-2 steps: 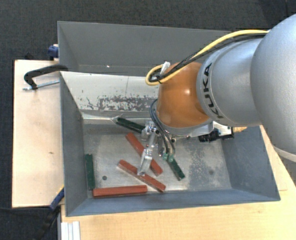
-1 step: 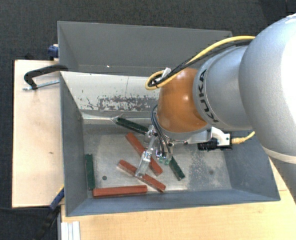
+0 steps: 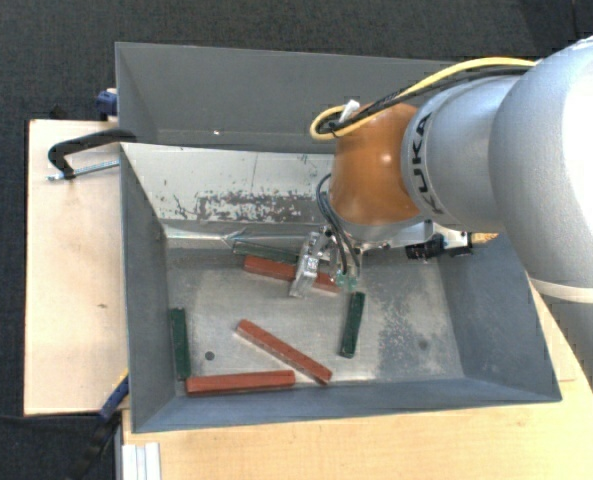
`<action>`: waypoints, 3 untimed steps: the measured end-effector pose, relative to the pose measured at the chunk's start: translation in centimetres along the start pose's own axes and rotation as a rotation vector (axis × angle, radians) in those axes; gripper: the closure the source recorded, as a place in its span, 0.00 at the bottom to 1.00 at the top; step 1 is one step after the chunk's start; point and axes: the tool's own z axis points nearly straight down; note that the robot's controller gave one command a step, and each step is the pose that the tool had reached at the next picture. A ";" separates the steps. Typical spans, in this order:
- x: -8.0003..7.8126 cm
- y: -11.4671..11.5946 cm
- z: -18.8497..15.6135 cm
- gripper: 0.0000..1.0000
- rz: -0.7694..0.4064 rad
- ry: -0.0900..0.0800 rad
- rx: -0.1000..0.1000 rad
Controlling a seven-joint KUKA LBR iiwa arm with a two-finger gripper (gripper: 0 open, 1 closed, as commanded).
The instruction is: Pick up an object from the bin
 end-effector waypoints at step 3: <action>1.1 1.5 0.4 1.00 0.045 0.005 0.002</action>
Offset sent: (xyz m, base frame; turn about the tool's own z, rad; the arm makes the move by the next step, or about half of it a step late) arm 0.0000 0.0000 0.0000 0.0000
